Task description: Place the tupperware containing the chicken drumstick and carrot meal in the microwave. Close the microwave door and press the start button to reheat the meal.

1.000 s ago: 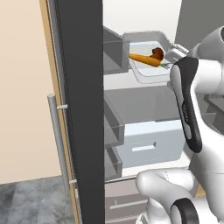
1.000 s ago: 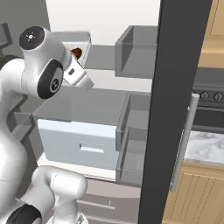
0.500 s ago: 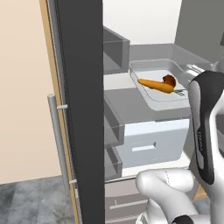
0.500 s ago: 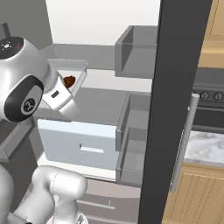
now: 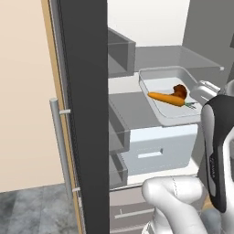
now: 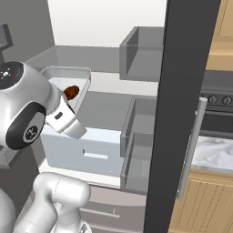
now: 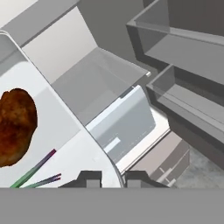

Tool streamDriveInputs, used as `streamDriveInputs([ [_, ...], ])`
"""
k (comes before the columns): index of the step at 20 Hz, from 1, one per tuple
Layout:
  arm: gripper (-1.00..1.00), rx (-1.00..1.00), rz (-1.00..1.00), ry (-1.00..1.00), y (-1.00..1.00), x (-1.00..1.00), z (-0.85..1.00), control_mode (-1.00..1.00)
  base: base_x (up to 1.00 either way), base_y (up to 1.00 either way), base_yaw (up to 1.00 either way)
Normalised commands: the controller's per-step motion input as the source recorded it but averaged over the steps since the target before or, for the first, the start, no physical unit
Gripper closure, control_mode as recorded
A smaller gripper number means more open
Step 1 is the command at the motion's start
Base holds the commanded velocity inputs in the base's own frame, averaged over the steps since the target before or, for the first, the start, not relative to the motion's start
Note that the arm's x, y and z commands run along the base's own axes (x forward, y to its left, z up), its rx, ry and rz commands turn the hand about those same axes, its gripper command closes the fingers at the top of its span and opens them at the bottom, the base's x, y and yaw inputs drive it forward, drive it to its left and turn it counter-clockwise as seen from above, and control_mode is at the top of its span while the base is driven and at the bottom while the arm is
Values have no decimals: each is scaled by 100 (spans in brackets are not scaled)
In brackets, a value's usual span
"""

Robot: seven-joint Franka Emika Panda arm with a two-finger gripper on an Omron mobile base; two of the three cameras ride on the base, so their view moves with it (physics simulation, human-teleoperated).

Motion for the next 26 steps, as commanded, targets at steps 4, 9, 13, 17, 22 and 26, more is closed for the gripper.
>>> streamDriveInputs([
  [4, 100, 0, 0, 0, 0, 0, 0, -100, 0, 0, 0],
  [9, 100, 0, 0, 0, 0, 0, 0, 100, -9, 0, 0],
  [13, 100, 0, 0, 0, 0, 0, 0, 100, -31, 0, 0],
  [17, 100, 0, 0, 0, 0, 0, 0, 100, -43, 0, 0],
  [22, 100, 0, 0, 0, 0, 0, 0, 100, -57, 0, 0],
  [26, 100, 0, 0, 0, 0, 0, 0, 100, -60, 0, 0],
])
